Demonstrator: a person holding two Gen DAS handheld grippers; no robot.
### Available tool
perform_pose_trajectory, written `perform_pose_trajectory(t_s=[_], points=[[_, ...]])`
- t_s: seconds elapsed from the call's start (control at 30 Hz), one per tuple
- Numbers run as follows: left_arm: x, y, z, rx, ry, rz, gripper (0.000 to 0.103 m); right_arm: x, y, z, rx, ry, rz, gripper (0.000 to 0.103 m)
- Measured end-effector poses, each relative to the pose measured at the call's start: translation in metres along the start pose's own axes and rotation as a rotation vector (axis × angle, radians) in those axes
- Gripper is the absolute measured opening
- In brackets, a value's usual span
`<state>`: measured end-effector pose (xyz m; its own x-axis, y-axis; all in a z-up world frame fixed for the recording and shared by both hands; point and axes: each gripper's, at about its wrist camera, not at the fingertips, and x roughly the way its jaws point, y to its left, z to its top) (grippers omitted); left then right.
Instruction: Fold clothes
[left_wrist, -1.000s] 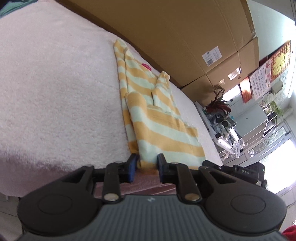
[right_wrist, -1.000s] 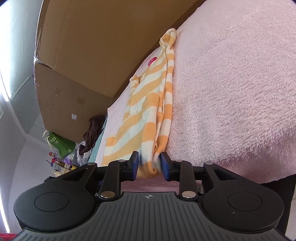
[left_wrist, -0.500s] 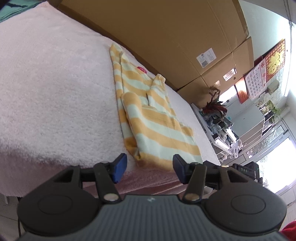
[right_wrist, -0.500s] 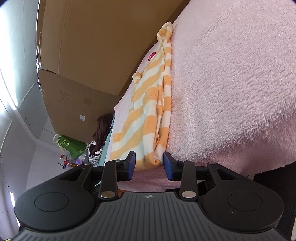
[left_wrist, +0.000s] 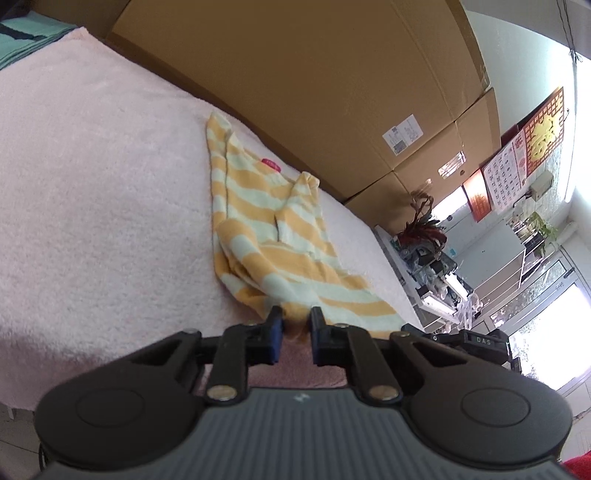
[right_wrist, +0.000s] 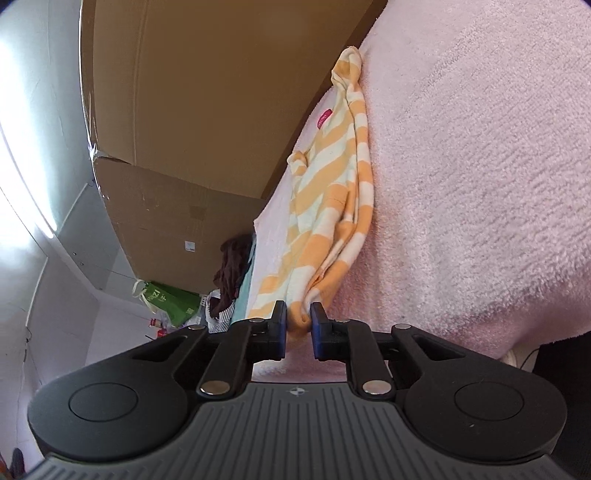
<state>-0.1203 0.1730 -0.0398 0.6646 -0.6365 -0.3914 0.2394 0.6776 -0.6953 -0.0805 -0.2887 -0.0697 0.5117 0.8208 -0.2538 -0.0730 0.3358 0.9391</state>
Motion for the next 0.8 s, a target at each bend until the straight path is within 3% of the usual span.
perform_pose_trajectory(t_s=[0.17, 0.53, 0.8], points=[[0.013, -0.006, 0.031, 0.014, -0.045, -0.022, 0.009, 0.006, 0.004, 0.019, 0.075, -0.048, 0.049, 0.015], [0.081, 0.005, 0.099, 0.052, -0.118, 0.014, 0.008, 0.047, -0.002, 0.075, 0.176, -0.178, 0.107, 0.015], [0.127, 0.035, 0.122, -0.009, -0.098, 0.082, 0.008, 0.081, -0.017, 0.111, 0.186, -0.213, 0.044, 0.016]])
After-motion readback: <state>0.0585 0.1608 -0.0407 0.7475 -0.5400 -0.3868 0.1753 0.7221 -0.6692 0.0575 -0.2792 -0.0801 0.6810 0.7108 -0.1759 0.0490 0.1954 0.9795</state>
